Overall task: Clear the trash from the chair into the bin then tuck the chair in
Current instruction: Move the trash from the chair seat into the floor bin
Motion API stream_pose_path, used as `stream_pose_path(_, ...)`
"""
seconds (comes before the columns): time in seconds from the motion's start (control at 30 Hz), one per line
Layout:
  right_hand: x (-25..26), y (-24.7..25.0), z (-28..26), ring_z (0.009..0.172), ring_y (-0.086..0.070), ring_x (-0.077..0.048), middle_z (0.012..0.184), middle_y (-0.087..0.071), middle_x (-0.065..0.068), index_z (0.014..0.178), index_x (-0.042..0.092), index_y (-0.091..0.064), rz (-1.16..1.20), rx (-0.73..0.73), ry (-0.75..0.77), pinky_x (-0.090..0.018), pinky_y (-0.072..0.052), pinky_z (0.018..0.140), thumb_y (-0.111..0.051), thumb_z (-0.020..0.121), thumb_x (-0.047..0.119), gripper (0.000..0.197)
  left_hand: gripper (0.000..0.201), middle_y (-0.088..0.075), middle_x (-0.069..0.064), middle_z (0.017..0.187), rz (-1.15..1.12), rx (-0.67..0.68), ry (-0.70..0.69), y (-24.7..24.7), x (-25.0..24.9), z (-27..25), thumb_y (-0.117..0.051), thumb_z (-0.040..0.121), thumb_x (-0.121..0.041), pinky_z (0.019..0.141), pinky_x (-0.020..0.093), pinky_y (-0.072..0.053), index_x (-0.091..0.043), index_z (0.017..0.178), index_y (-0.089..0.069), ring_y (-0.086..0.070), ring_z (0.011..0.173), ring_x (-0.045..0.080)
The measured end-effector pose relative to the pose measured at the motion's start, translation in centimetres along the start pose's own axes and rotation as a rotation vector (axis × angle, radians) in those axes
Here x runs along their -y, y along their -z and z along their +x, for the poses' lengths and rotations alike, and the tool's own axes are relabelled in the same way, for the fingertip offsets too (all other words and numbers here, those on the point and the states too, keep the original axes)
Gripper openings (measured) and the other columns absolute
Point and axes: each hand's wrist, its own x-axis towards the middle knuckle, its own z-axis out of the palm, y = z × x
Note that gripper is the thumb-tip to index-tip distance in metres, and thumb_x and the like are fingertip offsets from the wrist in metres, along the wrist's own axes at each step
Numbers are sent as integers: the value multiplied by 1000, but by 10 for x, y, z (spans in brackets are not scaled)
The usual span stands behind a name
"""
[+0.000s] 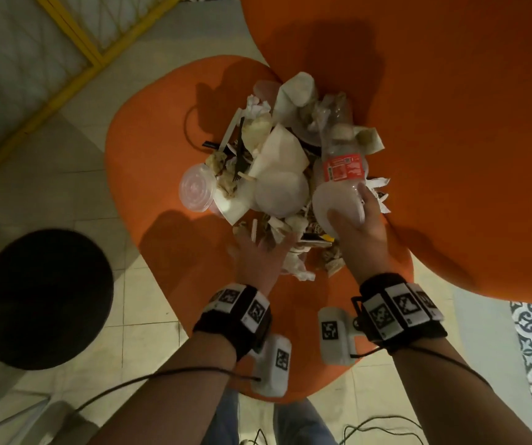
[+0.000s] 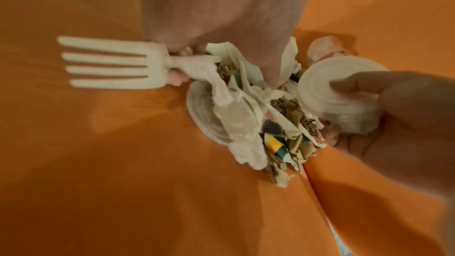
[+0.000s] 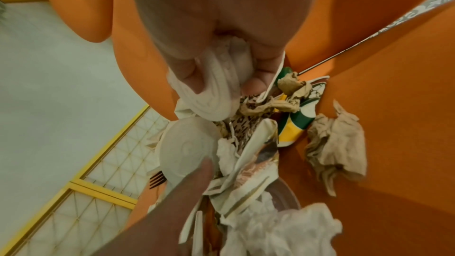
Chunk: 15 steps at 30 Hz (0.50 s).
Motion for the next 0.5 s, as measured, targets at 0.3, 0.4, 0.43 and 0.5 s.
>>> stream_pose_path(0.3, -12, 14, -28, 100, -55, -1, 111, -48, 18, 144, 26, -33, 18, 38, 39, -15, -53, 68, -58, 89, 7, 63, 112, -29, 18, 140, 488, -123, 123, -25, -14, -5, -78, 61, -58, 98, 44, -40, -8, 143, -20, -34, 127, 35)
stream_pose_path(0.4, -15, 18, -34, 83, -57, 16, 110, -48, 16, 145, 24, -31, 26, 63, 41, -6, -48, 57, -57, 89, 5, 64, 103, -29, 18, 141, 505, -158, 168, -27, -19, -9, -76, 64, -58, 101, 42, -37, -4, 138, -28, -33, 129, 33)
stream_pose_path(0.43, -16, 18, -36, 85, -57, 13, 111, -48, 17, 145, 24, -31, 25, 66, 40, -6, -48, 58, -58, 89, 5, 65, 101, -29, 18, 141, 506, -159, 180, -28, -20, -11, -76, 65, -57, 102, 42, -37, -4, 137, -29, -33, 130, 33)
stream_pose_path(0.5, -18, 19, -39, 89, -57, 6, 112, -49, 15, 145, 24, -31, 17, 70, 37, -6, -49, 59, -59, 89, 7, 65, 101, -30, 18, 142, 454, -174, 174, -30, -19, -11, -79, 65, -52, 102, 42, -38, -4, 138, -28, -35, 130, 34)
